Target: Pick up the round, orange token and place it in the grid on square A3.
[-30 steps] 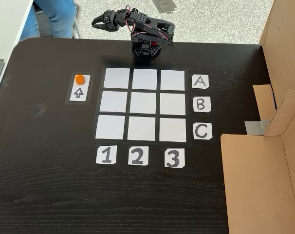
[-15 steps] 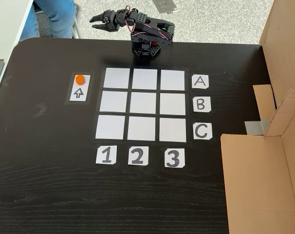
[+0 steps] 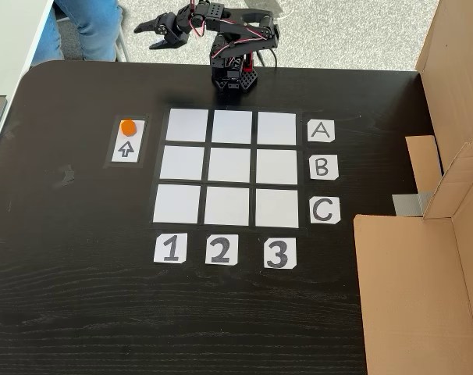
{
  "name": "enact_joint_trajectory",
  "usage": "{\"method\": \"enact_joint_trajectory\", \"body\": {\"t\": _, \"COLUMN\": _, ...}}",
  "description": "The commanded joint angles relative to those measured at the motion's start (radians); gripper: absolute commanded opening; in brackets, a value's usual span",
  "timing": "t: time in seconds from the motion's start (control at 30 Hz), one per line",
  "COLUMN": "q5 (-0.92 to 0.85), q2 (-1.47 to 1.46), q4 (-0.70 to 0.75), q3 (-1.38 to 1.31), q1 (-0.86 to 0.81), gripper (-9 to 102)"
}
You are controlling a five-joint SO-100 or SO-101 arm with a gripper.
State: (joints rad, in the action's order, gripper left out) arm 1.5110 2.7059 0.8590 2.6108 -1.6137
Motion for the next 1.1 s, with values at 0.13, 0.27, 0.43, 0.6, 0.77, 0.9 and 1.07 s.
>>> {"method": "enact_joint_trajectory", "body": {"t": 0.13, "q5": -0.008, "q2": -0.365, "q4": 0.364, "q3": -0.569, "q1": 0.072, "gripper": 28}}
{"method": "enact_joint_trajectory", "body": {"t": 0.27, "q5": -0.025, "q2": -0.548, "q4": 0.474, "q3": -0.778, "q1": 0.098, "gripper": 31}}
{"method": "enact_joint_trajectory", "body": {"t": 0.43, "q5": -0.057, "q2": -0.707, "q4": 0.525, "q3": -0.957, "q1": 0.137, "gripper": 32}}
{"method": "enact_joint_trajectory", "body": {"t": 0.6, "q5": -0.175, "q2": -0.784, "q4": 0.541, "q3": -1.048, "q1": 0.207, "gripper": 32}}
{"method": "enact_joint_trajectory", "body": {"t": 0.77, "q5": -0.225, "q2": -0.848, "q4": 0.546, "q3": -1.104, "q1": 0.262, "gripper": 35}}
{"method": "enact_joint_trajectory", "body": {"t": 0.9, "q5": -0.247, "q2": -0.925, "q4": 0.594, "q3": -1.178, "q1": 0.304, "gripper": 38}}
{"method": "enact_joint_trajectory", "body": {"t": 1.07, "q5": -0.245, "q2": -1.026, "q4": 0.643, "q3": -1.282, "q1": 0.360, "gripper": 38}}
